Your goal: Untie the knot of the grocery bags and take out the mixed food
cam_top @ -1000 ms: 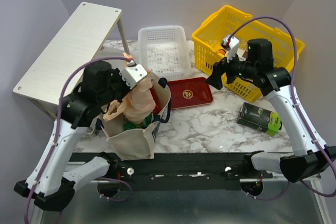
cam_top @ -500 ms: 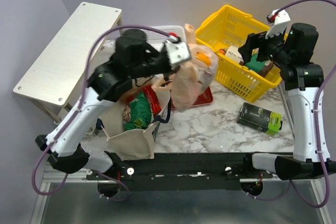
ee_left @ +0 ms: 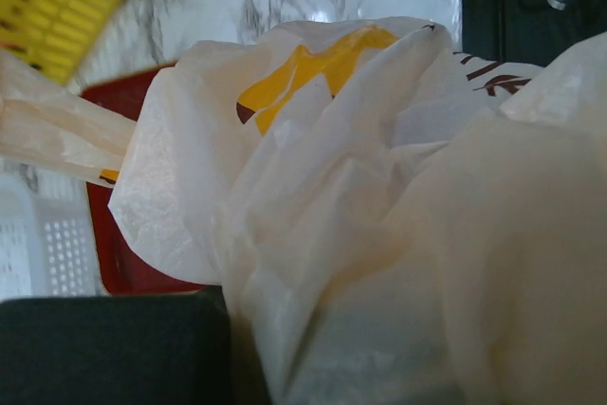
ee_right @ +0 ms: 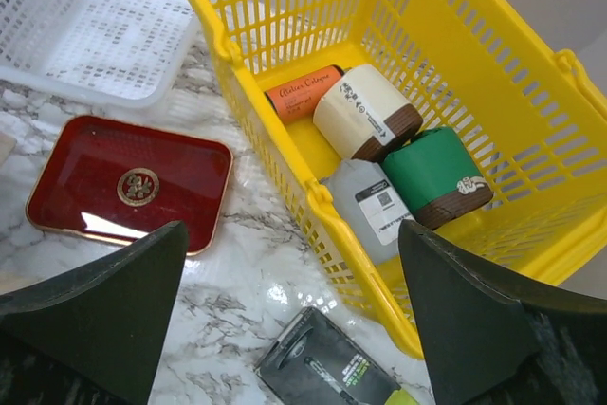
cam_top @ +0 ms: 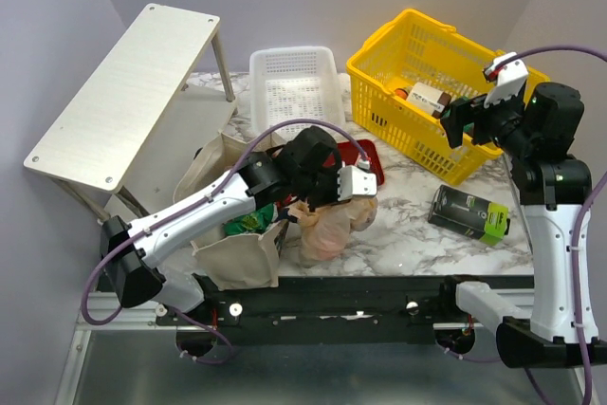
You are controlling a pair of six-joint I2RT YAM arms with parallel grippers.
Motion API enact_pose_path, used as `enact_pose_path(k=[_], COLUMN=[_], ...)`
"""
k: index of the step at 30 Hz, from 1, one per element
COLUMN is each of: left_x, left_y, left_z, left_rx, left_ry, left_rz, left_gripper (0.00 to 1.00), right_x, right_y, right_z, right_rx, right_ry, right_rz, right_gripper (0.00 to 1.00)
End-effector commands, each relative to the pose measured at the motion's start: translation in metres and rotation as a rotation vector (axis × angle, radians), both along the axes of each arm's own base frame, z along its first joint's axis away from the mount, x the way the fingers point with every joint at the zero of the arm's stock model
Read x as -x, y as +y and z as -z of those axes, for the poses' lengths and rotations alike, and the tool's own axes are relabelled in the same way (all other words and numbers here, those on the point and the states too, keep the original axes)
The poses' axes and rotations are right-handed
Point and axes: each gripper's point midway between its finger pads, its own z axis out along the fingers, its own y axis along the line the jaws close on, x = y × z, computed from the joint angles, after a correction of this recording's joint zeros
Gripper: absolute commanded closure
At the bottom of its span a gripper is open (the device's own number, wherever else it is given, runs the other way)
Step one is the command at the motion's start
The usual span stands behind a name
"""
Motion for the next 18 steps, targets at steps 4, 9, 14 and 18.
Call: enact_pose_path(k=[4,9,14,18], left_x=[-0.005,-0.009,-0.022,-0.019], left_y=[-0.023,-0.046,-0.014,0.010], left_z=[0.031,0.010,-0.015,-0.020], left_rx=[-0.107,-0.021,0.018,0.061], left_ry=[0.076,0.107,0.017,-0.005], left_rz=[0.008,-0.017,-0.145,-0.195], left_gripper=[0.71,0.02,0.02,0.02], right_x=[0.013,0.011,0.012,0.012], right_y=[0.009,0.007,0.018,0.025], right_z=[0.029,0.044,0.056,0.066], right_rx=[0.032,0.042,0.027,0.011], right_ry=[0.056,0.112,0.147,0.170], right_rz=[-0.085,-0.084,-0.151,-0.194], right_gripper=[0.00,0.00,0.00,0.00])
